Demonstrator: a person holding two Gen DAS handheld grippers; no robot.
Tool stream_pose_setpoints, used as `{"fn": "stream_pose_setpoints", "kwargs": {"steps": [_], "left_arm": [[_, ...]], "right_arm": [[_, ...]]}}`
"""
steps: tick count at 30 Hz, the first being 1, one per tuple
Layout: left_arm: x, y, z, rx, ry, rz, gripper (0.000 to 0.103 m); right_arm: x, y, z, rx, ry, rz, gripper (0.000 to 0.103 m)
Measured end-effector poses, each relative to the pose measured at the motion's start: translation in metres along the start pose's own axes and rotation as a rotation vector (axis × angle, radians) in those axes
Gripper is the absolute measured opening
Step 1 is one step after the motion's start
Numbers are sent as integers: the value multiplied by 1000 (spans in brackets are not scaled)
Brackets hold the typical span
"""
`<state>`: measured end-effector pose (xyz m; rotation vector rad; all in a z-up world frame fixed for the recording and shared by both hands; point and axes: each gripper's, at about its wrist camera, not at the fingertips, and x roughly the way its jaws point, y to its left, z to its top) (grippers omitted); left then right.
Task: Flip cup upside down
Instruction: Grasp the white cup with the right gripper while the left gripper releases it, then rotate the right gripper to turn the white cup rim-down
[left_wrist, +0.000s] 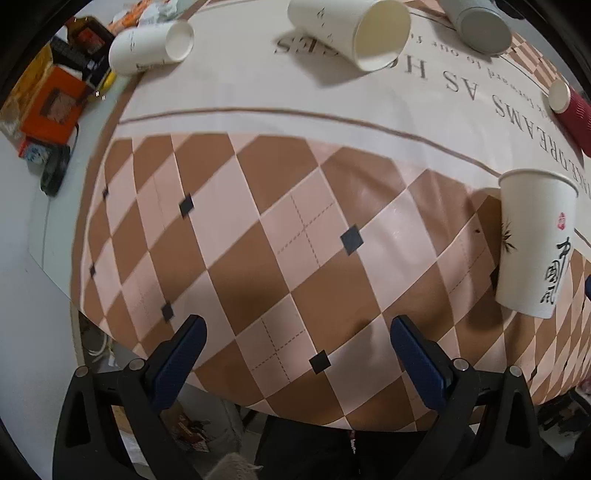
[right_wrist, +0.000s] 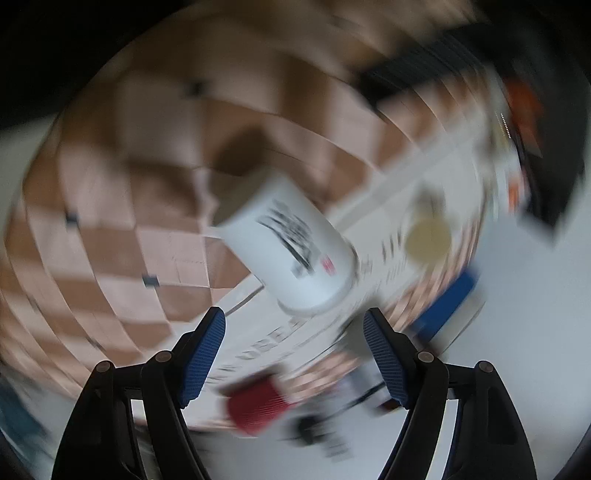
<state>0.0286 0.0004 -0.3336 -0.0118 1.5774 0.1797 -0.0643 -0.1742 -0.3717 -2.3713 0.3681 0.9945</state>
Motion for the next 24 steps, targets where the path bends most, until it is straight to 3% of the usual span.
{"fn": "stream_pose_setpoints", "kwargs": {"steps": [2,5,7,9,12,19,21,24], "left_arm": [[4,4,-3,-16,5,-15,102],[10,13,-8,-47,14,-36,102],[13,18,-10,-61,15,-39,102],[15,23,-10,-71,15,-40,102],[15,32,-12,-80,9,-37,102],[5,39,-2,-57,-22,-8,102],[2,36,3,-46,-29,-2,102],[-3,34,10,-30,-40,-4,102]], "right_arm": [[7,16,3,-180,-15,-54,78],[21,26,6,-349,-19,-114,78],[31,27,8,-406,-15,-139,76],[40,24,10,-427,-10,-140,61],[46,19,10,-419,-7,-126,61],[45,-26,8,-185,2,-3,60],[45,-46,7,-36,15,97,60],[54,-79,-6,221,39,319,60]]}}
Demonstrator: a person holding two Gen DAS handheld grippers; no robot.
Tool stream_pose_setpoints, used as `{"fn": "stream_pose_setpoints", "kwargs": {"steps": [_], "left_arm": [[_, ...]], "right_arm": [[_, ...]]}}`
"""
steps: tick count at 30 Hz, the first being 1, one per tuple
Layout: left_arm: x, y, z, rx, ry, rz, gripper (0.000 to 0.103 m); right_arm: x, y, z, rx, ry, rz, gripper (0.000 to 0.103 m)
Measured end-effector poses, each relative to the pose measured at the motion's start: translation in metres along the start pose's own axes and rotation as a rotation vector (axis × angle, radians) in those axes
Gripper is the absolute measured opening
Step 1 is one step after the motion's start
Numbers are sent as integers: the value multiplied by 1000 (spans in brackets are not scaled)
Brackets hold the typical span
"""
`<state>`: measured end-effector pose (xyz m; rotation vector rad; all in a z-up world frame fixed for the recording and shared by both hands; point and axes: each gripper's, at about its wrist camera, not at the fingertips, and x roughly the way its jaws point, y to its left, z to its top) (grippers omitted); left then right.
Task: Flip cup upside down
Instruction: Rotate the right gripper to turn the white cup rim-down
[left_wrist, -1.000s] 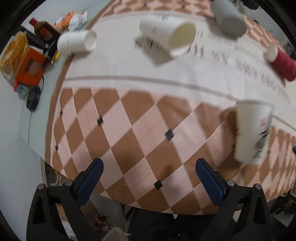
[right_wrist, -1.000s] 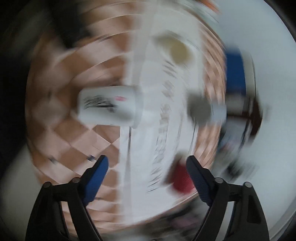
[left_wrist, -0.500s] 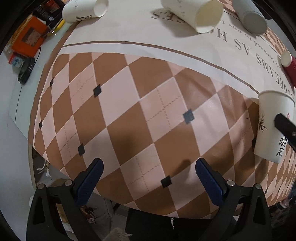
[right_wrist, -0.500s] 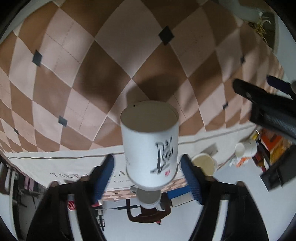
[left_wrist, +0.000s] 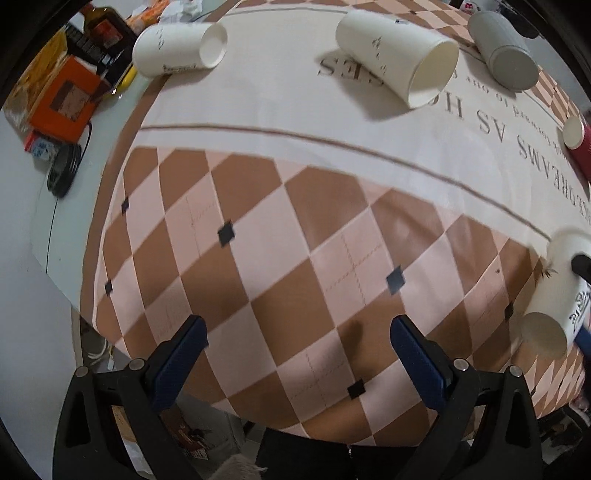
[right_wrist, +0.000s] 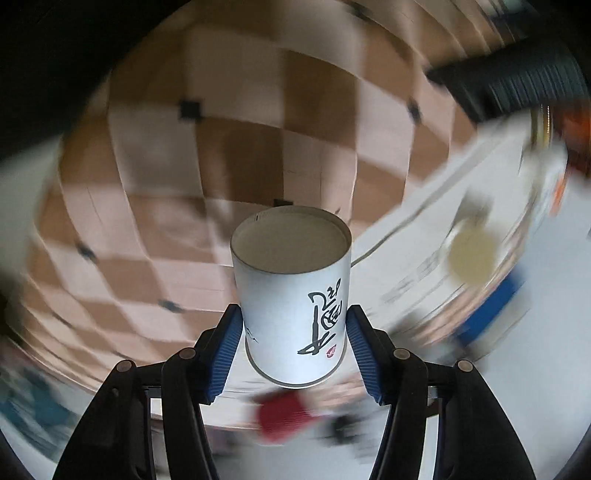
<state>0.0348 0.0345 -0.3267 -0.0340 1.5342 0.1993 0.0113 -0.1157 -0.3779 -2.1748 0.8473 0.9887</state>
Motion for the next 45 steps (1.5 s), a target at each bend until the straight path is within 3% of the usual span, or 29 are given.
{"fn": "stream_pose_setpoints", "kwargs": {"steps": [5,11,13,15,23,29,31,34,35,37,42,45], "left_arm": [[-8,-10,15,46,-15,-3,102],[-13,-19,30,65,-18,4,102],[-16,-29,36,68,-12,5,102],[-12,-23,42,77,-12,5,102],[-12,-33,43,101,-16,2,102],[-7,-35,45,111,-10,-12,102],[-9,-39,44,117,-12,-11,102],[-10,-43,44,126,-12,-15,102],[-10,-46,42,127,-10,-15,102],[-9,-50,42,129,-4,-30,102],[-9,-57,45,134,-7,-81,102],[-10,-61,53,134,-16,-127,102]], "right_arm": [[12,-35,-24,340,31,282,59],[54,-55,-73,768,88,722,59],[69,-56,-85,886,111,831,59],[89,-64,-103,1009,137,932,59],[145,-76,-168,1431,198,1209,59],[153,-88,-185,1559,198,1239,66],[152,-96,-189,1566,198,1191,77],[147,-104,-185,1592,151,1156,78],[145,-106,-185,1603,130,1160,75],[138,-104,-188,1632,100,1159,59],[115,-108,-213,1766,-9,1059,58],[100,-108,-238,1898,-119,940,58]]}}
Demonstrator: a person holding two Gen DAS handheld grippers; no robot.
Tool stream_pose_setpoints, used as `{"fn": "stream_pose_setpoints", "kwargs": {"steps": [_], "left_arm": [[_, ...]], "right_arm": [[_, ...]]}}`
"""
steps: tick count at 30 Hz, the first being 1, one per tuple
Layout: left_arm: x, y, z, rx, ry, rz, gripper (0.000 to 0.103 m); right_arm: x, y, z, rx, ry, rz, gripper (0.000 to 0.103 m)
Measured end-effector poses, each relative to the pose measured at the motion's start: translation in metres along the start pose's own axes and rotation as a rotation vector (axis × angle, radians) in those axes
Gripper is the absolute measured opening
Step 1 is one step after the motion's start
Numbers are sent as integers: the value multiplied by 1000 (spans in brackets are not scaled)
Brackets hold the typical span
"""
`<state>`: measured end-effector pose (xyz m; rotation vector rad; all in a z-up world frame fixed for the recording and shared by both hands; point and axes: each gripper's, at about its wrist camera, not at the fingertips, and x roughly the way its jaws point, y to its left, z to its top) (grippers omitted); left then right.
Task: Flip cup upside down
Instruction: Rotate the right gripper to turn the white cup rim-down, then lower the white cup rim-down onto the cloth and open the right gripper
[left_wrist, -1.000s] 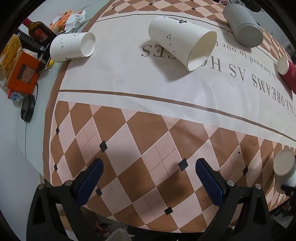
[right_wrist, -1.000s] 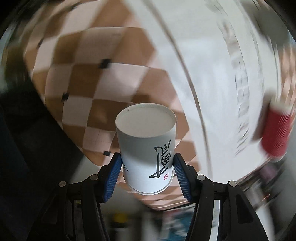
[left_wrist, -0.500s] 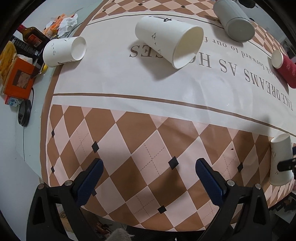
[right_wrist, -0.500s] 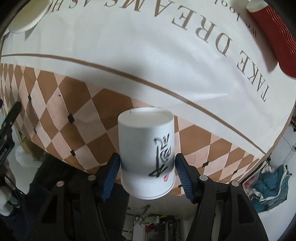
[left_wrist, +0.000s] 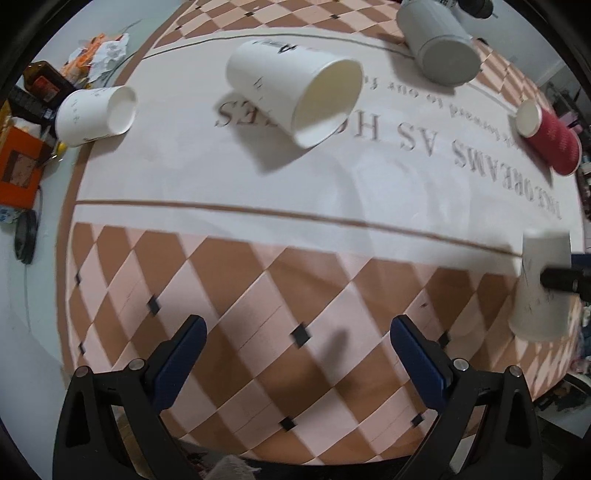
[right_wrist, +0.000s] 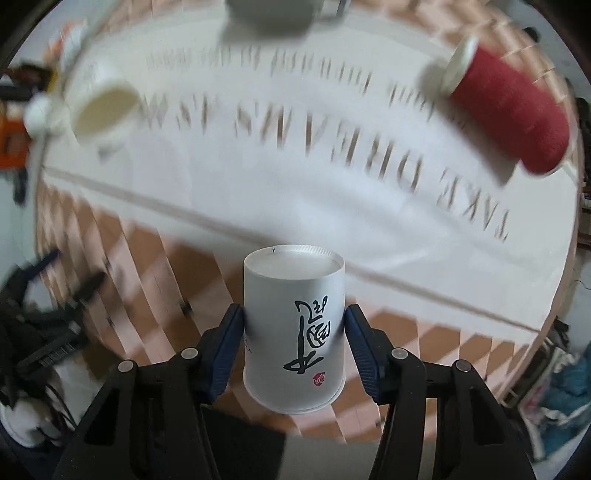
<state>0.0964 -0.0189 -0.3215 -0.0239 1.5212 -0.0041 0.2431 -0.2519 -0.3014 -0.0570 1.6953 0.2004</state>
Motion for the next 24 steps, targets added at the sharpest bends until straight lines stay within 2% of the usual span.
{"fn": "stream_pose_setpoints", "kwargs": {"steps": [5,9,11,16,24], "left_arm": [[1,-6,24,3,-31,-32,103],[5,-14,44,19,-48,-29,103],[9,-18,52,25,-48,-25,103],[18,-29,72,38,-47,-8,103],[23,-56,83,49,-46,17,103]], "right_arm": [[-36,-4,1,90,-320,31,58],[-32,0,13,137,-521,8,58],[-30,2,14,137,-598,-39,58],[-14,17,0,111,-700,-90,58],[-2,22,-20,77,-715,-99,59]]}}
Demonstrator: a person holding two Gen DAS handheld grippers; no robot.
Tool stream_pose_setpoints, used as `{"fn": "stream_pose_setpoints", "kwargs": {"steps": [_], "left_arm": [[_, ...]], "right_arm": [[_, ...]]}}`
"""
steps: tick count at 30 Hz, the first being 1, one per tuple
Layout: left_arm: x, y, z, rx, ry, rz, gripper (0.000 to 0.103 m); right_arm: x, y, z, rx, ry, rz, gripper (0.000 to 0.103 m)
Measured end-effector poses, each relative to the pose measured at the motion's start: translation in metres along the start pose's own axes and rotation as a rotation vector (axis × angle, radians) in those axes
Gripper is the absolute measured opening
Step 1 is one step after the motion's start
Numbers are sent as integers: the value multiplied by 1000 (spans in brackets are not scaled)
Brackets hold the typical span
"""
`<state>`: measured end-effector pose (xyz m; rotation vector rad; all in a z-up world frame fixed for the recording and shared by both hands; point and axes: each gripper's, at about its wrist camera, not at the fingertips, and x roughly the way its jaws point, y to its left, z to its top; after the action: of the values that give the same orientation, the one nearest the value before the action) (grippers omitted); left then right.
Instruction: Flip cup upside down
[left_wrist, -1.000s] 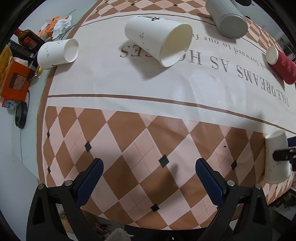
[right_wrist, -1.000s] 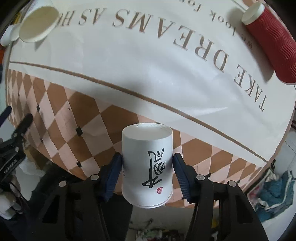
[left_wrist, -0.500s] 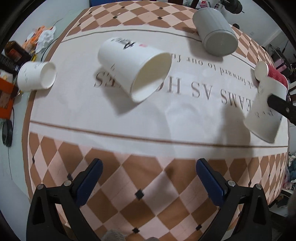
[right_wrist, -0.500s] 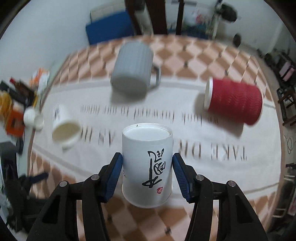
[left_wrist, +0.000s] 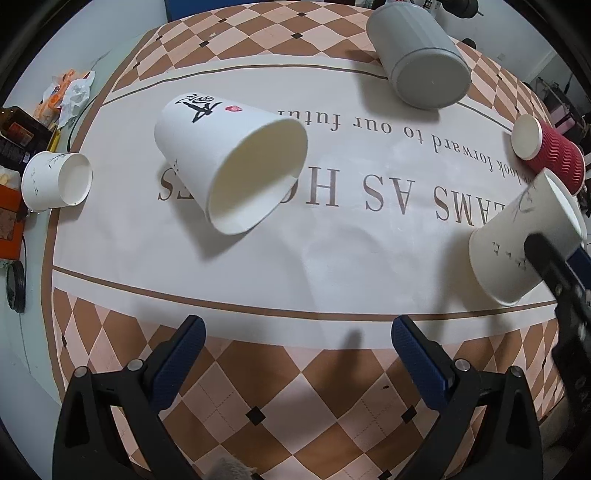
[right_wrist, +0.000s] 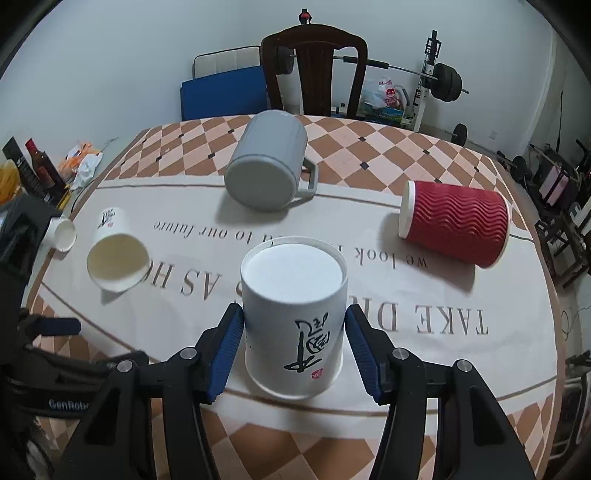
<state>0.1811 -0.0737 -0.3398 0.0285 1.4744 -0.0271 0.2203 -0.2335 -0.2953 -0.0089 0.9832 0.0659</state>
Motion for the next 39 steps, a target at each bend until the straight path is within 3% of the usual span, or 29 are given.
{"fn": "stream_pose_setpoints", "kwargs": {"steps": [7,15,25,39], "left_arm": [[-11,-12,-12,-21,-19,30,103],[-49,-15,-47,-25,-81,59,103],[-184,-15,-92,58,-283,27,103],[-328,-22,-146,96,-490,-10,103]], "right_arm": [[-2,-5,-21,25,59,9,62],[-40,-18,-38,72,63,-30,97],[-175,-32,-37,126,19,-194,101],[-362,-12,-37,185,-85,-285,101]]}}
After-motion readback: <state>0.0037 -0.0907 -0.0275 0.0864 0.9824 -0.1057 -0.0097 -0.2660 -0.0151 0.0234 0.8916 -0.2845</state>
